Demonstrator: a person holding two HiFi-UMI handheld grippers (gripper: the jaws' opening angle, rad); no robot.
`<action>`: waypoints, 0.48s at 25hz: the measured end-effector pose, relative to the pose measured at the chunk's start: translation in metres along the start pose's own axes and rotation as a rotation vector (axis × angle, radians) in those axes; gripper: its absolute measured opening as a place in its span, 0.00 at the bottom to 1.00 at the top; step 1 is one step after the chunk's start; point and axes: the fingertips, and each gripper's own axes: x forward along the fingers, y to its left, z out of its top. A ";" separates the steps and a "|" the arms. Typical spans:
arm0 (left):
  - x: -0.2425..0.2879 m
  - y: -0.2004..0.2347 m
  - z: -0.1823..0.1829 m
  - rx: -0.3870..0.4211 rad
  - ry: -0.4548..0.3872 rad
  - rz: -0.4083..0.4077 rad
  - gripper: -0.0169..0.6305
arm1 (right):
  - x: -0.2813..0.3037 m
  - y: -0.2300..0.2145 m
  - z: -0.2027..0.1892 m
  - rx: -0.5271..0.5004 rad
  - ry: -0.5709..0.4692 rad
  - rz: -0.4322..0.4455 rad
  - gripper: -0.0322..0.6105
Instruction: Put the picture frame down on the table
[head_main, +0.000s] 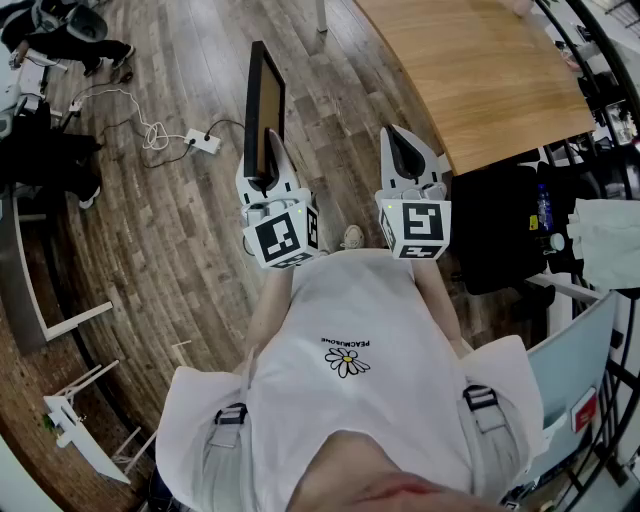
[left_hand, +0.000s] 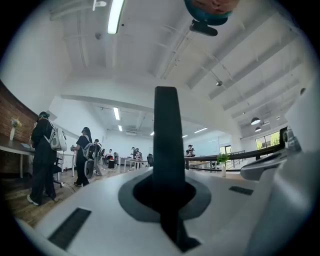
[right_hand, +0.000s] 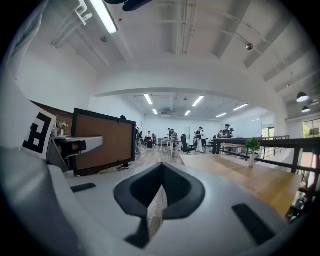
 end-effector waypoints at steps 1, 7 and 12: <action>0.001 -0.002 0.000 0.001 0.000 -0.002 0.06 | 0.001 -0.001 0.000 -0.002 0.001 0.002 0.06; 0.006 -0.004 -0.003 0.008 0.010 -0.007 0.06 | 0.004 0.000 -0.006 -0.013 0.016 0.020 0.06; 0.009 0.000 -0.007 0.000 0.016 0.005 0.06 | 0.008 0.003 -0.005 0.006 0.004 0.062 0.06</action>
